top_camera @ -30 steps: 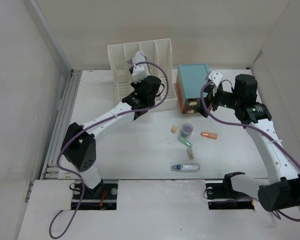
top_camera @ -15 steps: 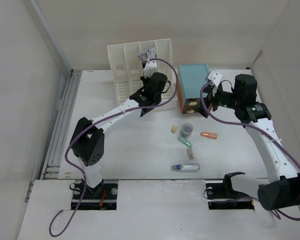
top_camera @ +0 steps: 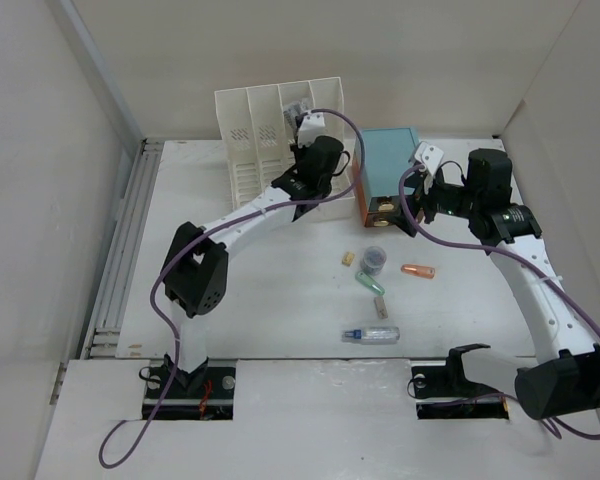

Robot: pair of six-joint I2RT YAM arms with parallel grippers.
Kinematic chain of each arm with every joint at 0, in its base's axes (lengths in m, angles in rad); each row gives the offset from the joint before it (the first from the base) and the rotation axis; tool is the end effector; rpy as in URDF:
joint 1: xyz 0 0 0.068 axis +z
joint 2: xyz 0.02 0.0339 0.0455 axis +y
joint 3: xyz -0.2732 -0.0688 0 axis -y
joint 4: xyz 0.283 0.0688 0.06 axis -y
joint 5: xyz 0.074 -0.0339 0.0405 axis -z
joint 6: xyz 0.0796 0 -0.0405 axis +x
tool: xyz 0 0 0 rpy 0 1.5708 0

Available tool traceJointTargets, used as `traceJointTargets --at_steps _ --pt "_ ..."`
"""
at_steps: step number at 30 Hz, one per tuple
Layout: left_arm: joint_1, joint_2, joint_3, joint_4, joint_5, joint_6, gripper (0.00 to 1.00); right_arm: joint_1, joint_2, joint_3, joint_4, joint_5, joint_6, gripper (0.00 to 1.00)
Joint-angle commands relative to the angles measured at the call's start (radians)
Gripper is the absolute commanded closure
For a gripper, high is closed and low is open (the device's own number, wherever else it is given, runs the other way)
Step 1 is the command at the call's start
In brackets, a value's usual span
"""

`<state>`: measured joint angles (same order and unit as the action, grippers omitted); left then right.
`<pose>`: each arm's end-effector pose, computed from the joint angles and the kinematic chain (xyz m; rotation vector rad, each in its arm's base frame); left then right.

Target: Organize the desk

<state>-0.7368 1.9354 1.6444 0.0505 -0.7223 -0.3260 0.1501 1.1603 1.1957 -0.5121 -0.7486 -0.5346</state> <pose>0.4320 -0.3209 0.3132 -0.1446 1.7460 -0.1207 0.2977 0.0998 0.3733 -1.0625 1.6318 0.5098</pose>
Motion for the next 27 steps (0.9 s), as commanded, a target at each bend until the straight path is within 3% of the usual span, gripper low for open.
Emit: traceJointTargets --at_steps 1,7,13,21,27 --pt "0.051 0.03 0.041 -0.106 -0.012 -0.001 1.0 -0.006 -0.002 0.008 0.009 -0.031 -0.011 0.0" --pt "0.082 0.03 0.06 -0.094 -0.043 0.054 1.0 -0.006 0.007 0.008 0.0 -0.031 -0.021 0.0" --pt "0.082 0.03 0.084 -0.025 -0.124 0.231 1.0 -0.006 0.016 0.008 -0.009 -0.04 -0.03 0.0" --pt "0.036 0.002 -0.139 0.345 -0.259 0.416 1.0 -0.006 0.035 0.018 -0.028 -0.049 -0.039 0.0" --pt "0.036 0.002 -0.213 0.42 -0.259 0.355 1.0 -0.006 0.044 0.018 -0.037 -0.058 -0.048 0.0"
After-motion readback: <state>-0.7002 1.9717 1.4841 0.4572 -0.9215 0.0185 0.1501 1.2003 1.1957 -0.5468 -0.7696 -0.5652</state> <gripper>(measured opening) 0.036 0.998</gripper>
